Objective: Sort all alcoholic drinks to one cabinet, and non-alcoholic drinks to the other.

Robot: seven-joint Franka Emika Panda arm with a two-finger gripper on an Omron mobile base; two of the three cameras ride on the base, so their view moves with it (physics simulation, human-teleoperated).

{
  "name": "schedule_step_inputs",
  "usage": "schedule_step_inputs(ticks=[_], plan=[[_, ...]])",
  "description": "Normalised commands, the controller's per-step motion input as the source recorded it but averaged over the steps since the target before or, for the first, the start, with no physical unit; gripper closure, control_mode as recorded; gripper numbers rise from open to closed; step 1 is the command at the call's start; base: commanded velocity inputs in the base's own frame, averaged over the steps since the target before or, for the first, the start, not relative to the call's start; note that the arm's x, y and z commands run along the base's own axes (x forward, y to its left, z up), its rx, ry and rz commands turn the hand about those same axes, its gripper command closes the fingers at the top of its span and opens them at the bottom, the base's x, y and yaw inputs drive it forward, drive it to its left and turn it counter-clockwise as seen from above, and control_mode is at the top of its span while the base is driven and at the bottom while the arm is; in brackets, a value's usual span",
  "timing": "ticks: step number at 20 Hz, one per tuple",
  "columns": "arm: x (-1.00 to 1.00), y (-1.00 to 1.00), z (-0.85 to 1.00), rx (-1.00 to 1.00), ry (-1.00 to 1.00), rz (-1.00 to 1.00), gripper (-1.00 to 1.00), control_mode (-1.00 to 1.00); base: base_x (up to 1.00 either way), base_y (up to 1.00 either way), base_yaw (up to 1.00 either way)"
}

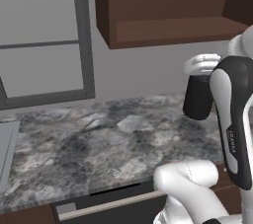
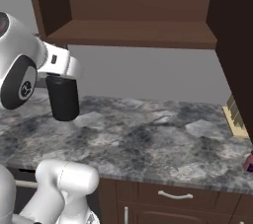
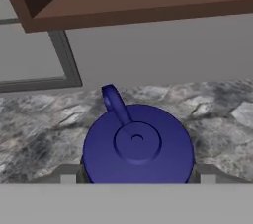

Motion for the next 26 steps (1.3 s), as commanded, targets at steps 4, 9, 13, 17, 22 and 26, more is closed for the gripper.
schedule_step_inputs(ticks=[4, 9, 13, 17, 22, 26], plan=[[0.00, 0.05, 0.64, 0.00, -0.05, 0.00, 1.00, -1.00, 0.00, 0.00, 0.00], [0.00, 0.01, 0.52, 0.00, -0.10, 0.00, 1.00, -1.00, 0.00, 0.00, 0.00], [0.01, 0.00, 0.53, 0.00, -0.17, -0.04, 1.00, -1.00, 0.00, 0.00, 0.00], [0.12, 0.00, 0.34, 0.00, -0.17, -0.02, 1.00, -1.00, 0.00, 0.00, 0.00], [0.28, 0.01, 0.22, 0.00, -0.16, 0.00, 1.00, -1.00, 0.00, 0.00, 0.00], [0.34, 0.10, 0.03, 0.00, -0.17, 0.00, 1.00, -1.00, 0.00, 0.00, 0.00]])
